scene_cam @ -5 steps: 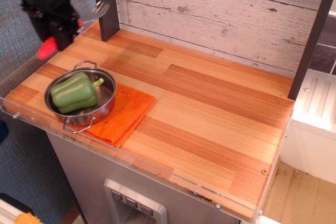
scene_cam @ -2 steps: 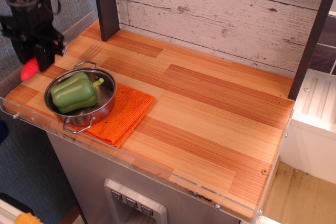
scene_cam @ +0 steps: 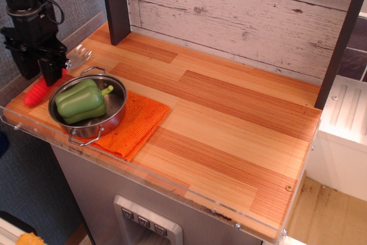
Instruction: Place the red fork to the left of the pot
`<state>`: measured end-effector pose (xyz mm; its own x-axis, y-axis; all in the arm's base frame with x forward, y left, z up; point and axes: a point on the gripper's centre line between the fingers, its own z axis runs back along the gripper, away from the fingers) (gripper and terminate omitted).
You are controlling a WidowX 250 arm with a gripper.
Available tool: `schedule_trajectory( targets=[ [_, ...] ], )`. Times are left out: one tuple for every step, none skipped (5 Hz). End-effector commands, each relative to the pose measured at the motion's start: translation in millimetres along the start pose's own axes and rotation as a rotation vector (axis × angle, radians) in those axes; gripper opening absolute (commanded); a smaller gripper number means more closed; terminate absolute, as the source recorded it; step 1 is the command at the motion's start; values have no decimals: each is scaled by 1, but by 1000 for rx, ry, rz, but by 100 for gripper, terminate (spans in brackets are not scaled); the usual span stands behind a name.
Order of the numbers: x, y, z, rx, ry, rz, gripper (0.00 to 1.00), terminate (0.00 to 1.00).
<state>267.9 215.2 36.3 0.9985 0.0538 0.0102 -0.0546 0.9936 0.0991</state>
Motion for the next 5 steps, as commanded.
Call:
schedule_trajectory(
  targets=[
    [-3, 1, 44, 20, -106, -71, 100, 0],
    [-15, -20, 92, 31, -203, -18, 100, 0],
    [-20, -42, 111, -14, -246, -28, 100, 0],
    [-17, -58, 102, -48, -211, -57, 100, 0],
    [-17, -58, 102, -48, -211, -57, 100, 0]
  ],
)
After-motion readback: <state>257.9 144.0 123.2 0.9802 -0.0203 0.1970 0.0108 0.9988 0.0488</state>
